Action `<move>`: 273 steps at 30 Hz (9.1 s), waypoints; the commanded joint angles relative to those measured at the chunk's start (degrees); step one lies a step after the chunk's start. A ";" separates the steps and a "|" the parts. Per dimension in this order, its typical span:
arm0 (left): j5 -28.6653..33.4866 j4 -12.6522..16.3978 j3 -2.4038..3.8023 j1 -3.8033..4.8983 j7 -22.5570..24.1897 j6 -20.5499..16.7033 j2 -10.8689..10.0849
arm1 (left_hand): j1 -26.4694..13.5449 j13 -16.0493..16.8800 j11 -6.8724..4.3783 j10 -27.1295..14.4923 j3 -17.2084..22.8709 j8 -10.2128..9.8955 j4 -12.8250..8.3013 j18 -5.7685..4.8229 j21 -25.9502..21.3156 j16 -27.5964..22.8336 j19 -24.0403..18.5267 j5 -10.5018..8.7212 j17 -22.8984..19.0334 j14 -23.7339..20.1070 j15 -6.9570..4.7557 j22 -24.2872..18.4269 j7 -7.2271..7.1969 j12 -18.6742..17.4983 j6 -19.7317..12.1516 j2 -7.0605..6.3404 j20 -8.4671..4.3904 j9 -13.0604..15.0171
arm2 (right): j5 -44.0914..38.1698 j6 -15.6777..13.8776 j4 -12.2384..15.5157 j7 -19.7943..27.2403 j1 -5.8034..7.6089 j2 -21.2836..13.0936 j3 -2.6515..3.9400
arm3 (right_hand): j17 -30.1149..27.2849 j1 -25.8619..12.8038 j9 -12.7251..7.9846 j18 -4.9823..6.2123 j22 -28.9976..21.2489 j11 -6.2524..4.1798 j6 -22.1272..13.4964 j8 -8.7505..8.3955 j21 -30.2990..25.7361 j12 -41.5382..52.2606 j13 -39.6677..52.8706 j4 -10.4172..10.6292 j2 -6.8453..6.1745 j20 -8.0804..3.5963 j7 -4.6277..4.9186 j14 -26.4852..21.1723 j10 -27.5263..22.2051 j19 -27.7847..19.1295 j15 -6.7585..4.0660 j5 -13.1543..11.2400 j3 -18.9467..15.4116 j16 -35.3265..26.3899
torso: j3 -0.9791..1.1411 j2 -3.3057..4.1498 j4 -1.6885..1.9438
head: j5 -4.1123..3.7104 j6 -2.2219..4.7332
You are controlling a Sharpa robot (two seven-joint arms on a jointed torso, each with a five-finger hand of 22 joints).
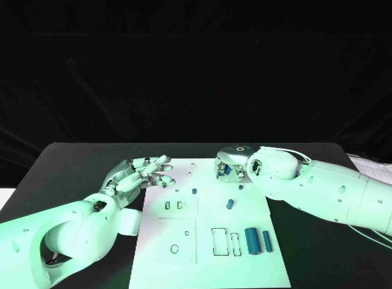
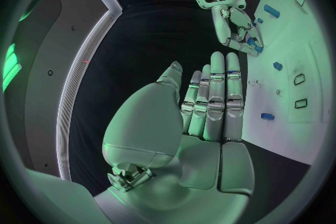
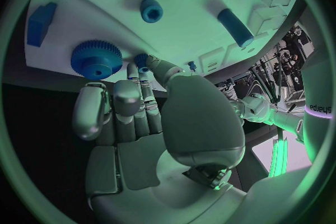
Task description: Assemble the parts on the task board
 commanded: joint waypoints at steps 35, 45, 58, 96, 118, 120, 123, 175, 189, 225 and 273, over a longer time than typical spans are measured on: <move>0.23 -0.36 0.05 0.06 0.89 0.68 0.60 | 0.85 -0.09 -0.01 -0.18 0.79 -0.31 -0.33 0.66 -0.31 -0.51 0.21 0.29 0.81 -0.09 -0.02 -0.22 0.11 -0.52 -0.15 1.20 0.27 0.05 | -2.13 -14.68 0.07 -3.13 -0.59 3.47 -0.20 | 3.69 2.46 0.97 -1.58 4.15 -0.28 2.08 0.14 2.80 0.04 0.02 -1.79 2.08 -0.03 0.35 1.24 2.64 1.63 -0.70 -1.00 4.75 3.62 | -0.02 0.15 0.26 | 0.63 0.36; 0.23 -0.26 0.05 0.06 0.96 0.76 0.59 | 0.90 -0.09 -0.01 -0.18 0.82 -0.32 -0.36 0.66 -0.31 -0.52 0.21 0.28 0.84 -0.10 -0.02 -0.23 0.11 -0.53 -0.15 1.21 0.27 0.05 | -2.61 -15.19 -3.44 -3.08 -0.54 6.71 -0.20 | 3.92 2.05 1.09 -1.61 4.36 -0.28 2.19 0.10 2.97 0.01 0.01 -1.76 1.94 0.00 0.33 1.24 2.71 1.66 -0.66 -1.42 4.93 3.89 | 0.03 0.41 0.27 | 0.92 0.51; 0.23 -0.28 0.05 0.07 0.97 0.82 0.66 | 0.96 -0.10 -0.01 -0.18 0.85 -0.32 -0.41 0.66 -0.32 -0.56 0.20 0.28 0.87 -0.12 -0.03 -0.24 0.11 -0.54 -0.15 1.18 0.27 0.05 | -2.66 -15.55 -6.33 -3.11 -0.56 9.47 -0.20 | 4.06 1.85 1.15 -1.62 4.44 -0.29 2.23 0.08 3.04 0.00 0.01 -1.74 1.87 0.01 0.30 1.24 2.74 1.66 -0.66 -1.72 4.99 4.04 | 0.05 0.62 0.33 | 1.10 0.43; 0.23 -0.03 0.06 0.15 0.65 0.85 0.49 | 0.96 -0.10 -0.01 -0.18 0.85 -0.32 -0.41 0.66 -0.32 -0.56 0.20 0.28 0.87 -0.12 -0.03 -0.24 0.11 -0.54 -0.15 1.18 0.27 0.05 | -3.23 -12.82 -10.81 -3.35 -0.60 13.29 -0.22 | 4.03 1.57 1.22 -1.60 4.43 -0.23 2.08 -0.10 3.08 -0.10 -0.03 -1.87 1.57 0.04 0.33 1.16 2.52 1.57 -0.64 -2.14 5.09 4.13 | -0.09 0.59 0.86 | 0.99 -0.15; 0.23 -0.50 0.05 0.21 0.25 1.07 0.55 | 1.08 -0.11 0.01 -0.19 0.91 -0.35 -0.52 0.65 -0.37 -0.69 0.19 0.24 1.04 -0.19 -0.01 -0.28 0.14 -0.59 -0.14 1.08 0.26 0.06 | -1.22 -17.77 -10.36 -0.21 -0.54 11.99 -0.26 | -4.26 0.54 -1.19 -0.09 -3.37 2.75 -9.24 -0.24 -1.23 0.75 -0.01 0.83 -1.93 2.14 3.12 -0.81 -9.18 -2.64 1.94 -2.86 -5.02 -1.33 | -0.04 0.61 0.92 | 0.69 0.03; 0.23 -0.60 0.05 0.21 0.21 1.14 0.50 | 1.08 -0.11 0.01 -0.19 0.91 -0.35 -0.52 0.65 -0.37 -0.69 0.19 0.24 1.04 -0.19 -0.01 -0.28 0.14 -0.59 -0.14 1.08 0.26 0.06 | -0.61 -18.29 -9.03 0.09 -0.53 10.69 -0.26 | -4.20 0.59 -1.16 -0.11 -3.27 2.64 -8.70 -0.20 -1.17 0.94 0.00 1.05 -1.78 2.11 3.09 -0.74 -8.30 -2.51 1.85 -2.58 -5.27 -1.26 | -0.01 0.57 0.85 | 0.73 0.15; 0.23 -0.73 0.05 0.21 0.14 1.18 0.40 | 1.08 -0.11 0.02 -0.20 0.91 -0.35 -0.52 0.65 -0.37 -0.70 0.18 0.24 1.05 -0.19 -0.01 -0.29 0.14 -0.59 -0.15 1.07 0.27 0.06 | 0.96 -19.25 -7.08 1.24 -0.52 8.55 -0.21 | -4.31 0.54 -1.09 -0.14 -3.17 2.38 -7.69 -0.06 -1.10 1.22 0.02 1.44 -1.58 2.00 2.89 -0.68 -6.86 -2.37 1.63 -1.77 -5.38 -1.27 | 0.02 0.53 0.79 | 0.71 0.13; 0.23 -1.25 0.04 0.20 -0.34 2.21 0.25 | 1.92 -0.18 0.02 -0.28 1.37 -0.41 -1.13 0.65 -0.45 -0.99 0.17 0.23 1.47 -0.30 -0.02 -0.37 0.15 -0.76 -0.15 0.95 0.24 0.08 | 9.74 -1.87 -3.15 -5.41 0.13 -3.29 1.33 | 39.00 3.91 -0.85 -4.97 21.73 -1.17 -6.74 0.94 11.62 83.01 83.70 13.40 1.71 -0.02 0.51 5.51 18.73 9.04 -0.87 5.26 -25.69 26.52 | 0.24 0.14 -0.33 | 0.80 -0.17; 0.23 -1.34 0.04 0.20 -0.65 1.80 0.28 | 2.03 -0.19 0.02 -0.28 1.46 -0.42 -1.20 0.65 -0.45 -1.03 0.18 0.23 1.53 -0.30 -0.03 -0.38 0.15 -0.79 -0.15 0.98 0.23 0.08 | 9.46 -1.11 -3.94 -5.43 -0.13 -2.49 1.30 | 39.28 3.38 -0.82 -5.01 21.89 -1.24 -6.24 1.01 11.68 83.15 83.86 13.33 1.78 -0.06 0.40 5.56 18.79 9.11 -0.92 4.78 -25.41 26.64 | 0.18 0.16 -0.24 | 0.74 -0.33; 0.23 -1.51 0.04 0.20 -1.02 1.88 0.48 | 2.08 -0.21 0.03 -0.30 1.56 -0.44 -1.22 0.65 -0.45 -1.07 0.19 0.22 1.62 -0.29 -0.03 -0.39 0.17 -0.82 -0.16 1.04 0.22 0.08 | 1.97 -4.24 -2.41 -7.59 -0.84 -1.49 1.26 | 40.79 8.16 0.21 -5.49 24.11 -2.78 -1.07 2.08 12.55 85.08 85.41 8.30 5.66 -1.18 -1.33 5.87 19.61 10.18 -2.28 1.92 -17.49 27.31 | 0.26 0.18 -0.16 | 0.61 -0.78; 0.23 -1.84 0.03 0.19 -1.62 2.47 0.87 | 2.33 -0.26 0.05 -0.40 1.75 -0.51 -1.40 0.65 -0.45 -1.17 0.20 0.22 1.76 -0.31 -0.04 -0.41 0.20 -0.92 -0.26 1.02 0.20 0.06 | -0.44 -10.61 2.47 -11.22 -2.11 6.53 0.60 | 40.79 1.12 1.17 -5.68 24.91 -3.45 0.87 0.95 12.85 86.13 86.11 6.05 5.69 -1.89 -2.04 5.87 19.99 10.58 -2.84 2.87 -11.00 27.31 | 0.24 0.14 -0.04 | 1.12 -0.92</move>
